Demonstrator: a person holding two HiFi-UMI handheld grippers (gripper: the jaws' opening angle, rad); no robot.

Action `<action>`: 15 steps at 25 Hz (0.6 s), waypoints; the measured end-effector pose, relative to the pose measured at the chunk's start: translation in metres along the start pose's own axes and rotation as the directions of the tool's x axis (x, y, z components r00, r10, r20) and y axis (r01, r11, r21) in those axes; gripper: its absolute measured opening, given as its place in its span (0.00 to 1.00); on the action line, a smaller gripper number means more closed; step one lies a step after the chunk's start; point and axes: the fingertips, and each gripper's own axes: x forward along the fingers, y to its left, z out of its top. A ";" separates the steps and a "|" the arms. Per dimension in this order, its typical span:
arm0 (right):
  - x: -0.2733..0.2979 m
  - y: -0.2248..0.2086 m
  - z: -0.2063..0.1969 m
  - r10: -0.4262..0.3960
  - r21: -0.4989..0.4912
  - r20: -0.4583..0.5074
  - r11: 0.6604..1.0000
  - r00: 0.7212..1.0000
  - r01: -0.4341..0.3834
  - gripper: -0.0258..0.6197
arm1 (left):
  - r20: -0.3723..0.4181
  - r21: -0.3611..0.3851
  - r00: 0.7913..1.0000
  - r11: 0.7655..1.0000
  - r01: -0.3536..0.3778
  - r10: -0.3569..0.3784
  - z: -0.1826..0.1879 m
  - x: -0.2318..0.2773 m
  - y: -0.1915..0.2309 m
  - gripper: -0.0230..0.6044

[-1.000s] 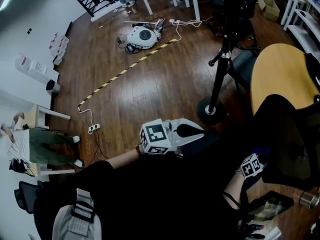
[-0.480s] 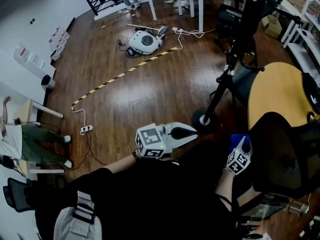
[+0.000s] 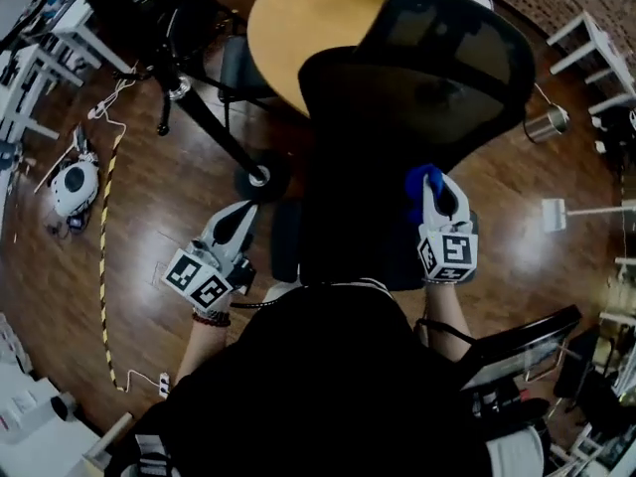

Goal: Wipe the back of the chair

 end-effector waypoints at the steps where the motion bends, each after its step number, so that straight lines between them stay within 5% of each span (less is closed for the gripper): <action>1: -0.013 -0.008 0.006 -0.013 0.000 0.018 1.000 1.000 0.013 0.10 | 0.000 -0.012 1.000 1.000 0.008 -0.008 -0.001 0.008 0.002 0.05; 8: -0.101 -0.022 0.034 -0.048 0.084 0.124 0.996 0.991 0.038 0.10 | -0.080 0.076 0.984 0.983 0.165 -0.159 -0.023 0.053 -0.076 0.05; 15: -0.201 -0.039 0.057 0.029 0.027 0.166 0.999 0.986 -0.034 0.10 | -0.033 0.073 0.989 0.986 0.148 -0.145 -0.056 0.047 -0.183 0.05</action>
